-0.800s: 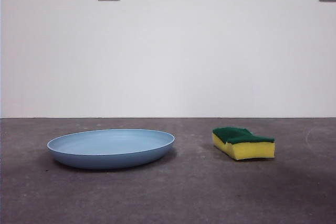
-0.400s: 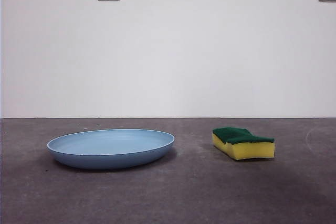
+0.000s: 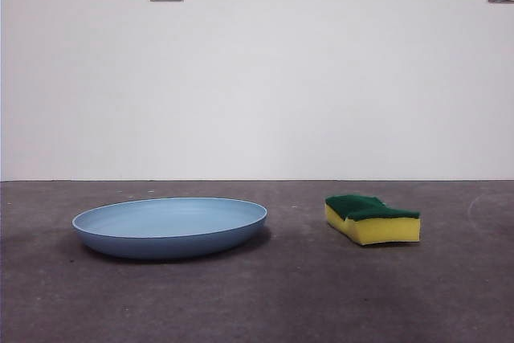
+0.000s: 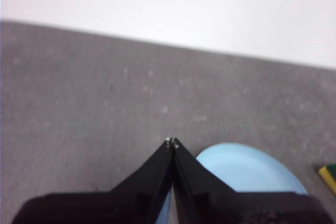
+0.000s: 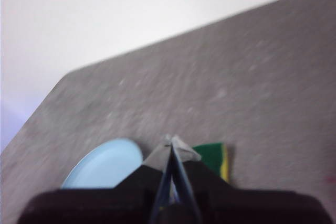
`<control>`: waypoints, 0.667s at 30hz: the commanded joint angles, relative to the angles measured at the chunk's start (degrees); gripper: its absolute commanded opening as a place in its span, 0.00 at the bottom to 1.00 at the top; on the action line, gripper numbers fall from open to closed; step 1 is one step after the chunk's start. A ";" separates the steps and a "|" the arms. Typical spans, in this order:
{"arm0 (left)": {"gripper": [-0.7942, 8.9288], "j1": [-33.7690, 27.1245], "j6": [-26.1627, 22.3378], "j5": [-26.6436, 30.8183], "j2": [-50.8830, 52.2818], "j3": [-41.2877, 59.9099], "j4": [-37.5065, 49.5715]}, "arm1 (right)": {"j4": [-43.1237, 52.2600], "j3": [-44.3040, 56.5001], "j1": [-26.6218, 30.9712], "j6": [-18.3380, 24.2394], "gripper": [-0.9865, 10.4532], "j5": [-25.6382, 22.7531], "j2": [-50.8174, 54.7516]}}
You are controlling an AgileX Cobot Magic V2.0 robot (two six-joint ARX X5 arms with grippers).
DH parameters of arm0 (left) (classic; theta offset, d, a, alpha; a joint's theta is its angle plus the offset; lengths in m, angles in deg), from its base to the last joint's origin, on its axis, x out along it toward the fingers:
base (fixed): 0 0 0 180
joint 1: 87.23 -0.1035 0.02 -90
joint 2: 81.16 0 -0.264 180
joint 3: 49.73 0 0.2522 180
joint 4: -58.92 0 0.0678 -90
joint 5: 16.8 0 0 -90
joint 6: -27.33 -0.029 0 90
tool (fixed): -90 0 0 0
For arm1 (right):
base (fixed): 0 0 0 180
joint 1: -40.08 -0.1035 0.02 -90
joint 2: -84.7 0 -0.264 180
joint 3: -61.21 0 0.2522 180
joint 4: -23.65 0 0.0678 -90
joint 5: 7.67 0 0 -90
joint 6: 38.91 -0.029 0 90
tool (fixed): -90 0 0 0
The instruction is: Pick up the plate,pick up the cloth,clean the plate with the cloth
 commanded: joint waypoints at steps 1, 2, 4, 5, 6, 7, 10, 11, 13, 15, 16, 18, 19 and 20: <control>0.08 -0.15 -1.73 -2.05 -6.82 -3.91 -3.06 | -0.28 -2.60 -0.02 0.85 0.09 3.93 -6.32; 0.08 -0.15 -2.45 -3.76 -9.29 -5.40 -4.20 | -0.85 -3.69 -0.02 1.79 0.09 5.42 -8.37; 0.08 -0.15 -2.78 -6.97 -13.64 -7.91 -6.34 | -2.51 -5.57 -0.02 3.28 0.09 7.52 -11.74; 0.08 -0.15 -2.80 -8.98 -15.85 -9.11 -7.32 | -3.58 -6.49 -0.02 4.02 0.09 8.26 -13.27; 0.08 -0.15 -2.86 -10.95 -17.86 -10.19 -8.24 | -4.55 -7.19 -0.04 4.22 0.10 8.22 -14.45; 0.09 -0.15 -2.99 -12.83 -19.45 -10.93 -8.68 | -5.44 -7.78 -0.04 4.22 0.13 8.20 -15.56; 0.23 -0.13 -3.83 -19.34 -23.74 -12.37 -8.90 | -6.32 -8.35 -0.02 4.48 0.32 8.11 -17.64; 0.31 -0.11 -3.83 -20.61 -24.83 -12.57 -8.76 | -6.38 -8.35 -0.02 4.48 0.39 8.00 -18.08; 0.44 -0.04 -3.76 -21.31 -26.58 -12.72 -8.46 | -6.67 -8.35 -0.02 4.48 0.50 7.72 -18.45; 0.47 0.17 -3.65 -22.01 -27.87 -12.72 -8.46 | -6.78 -8.35 -0.02 4.66 0.54 7.63 -18.51; 0.47 0.26 -3.63 -22.32 -28.39 -12.72 -8.46 | -6.78 -8.35 -0.02 4.70 0.53 7.63 -18.51; 0.47 0.42 -3.63 -22.43 -29.70 -12.79 -7.93 | -6.80 -8.35 -0.02 4.68 0.53 7.74 -18.51; 0.47 0.57 -3.67 -22.38 -30.42 -12.83 -7.21 | -6.82 -8.35 -0.02 4.68 0.53 7.74 -18.51; 0.47 0.68 -3.65 -22.40 -31.43 -12.83 -5.86 | -6.82 -8.35 -0.02 4.66 0.53 7.78 -18.51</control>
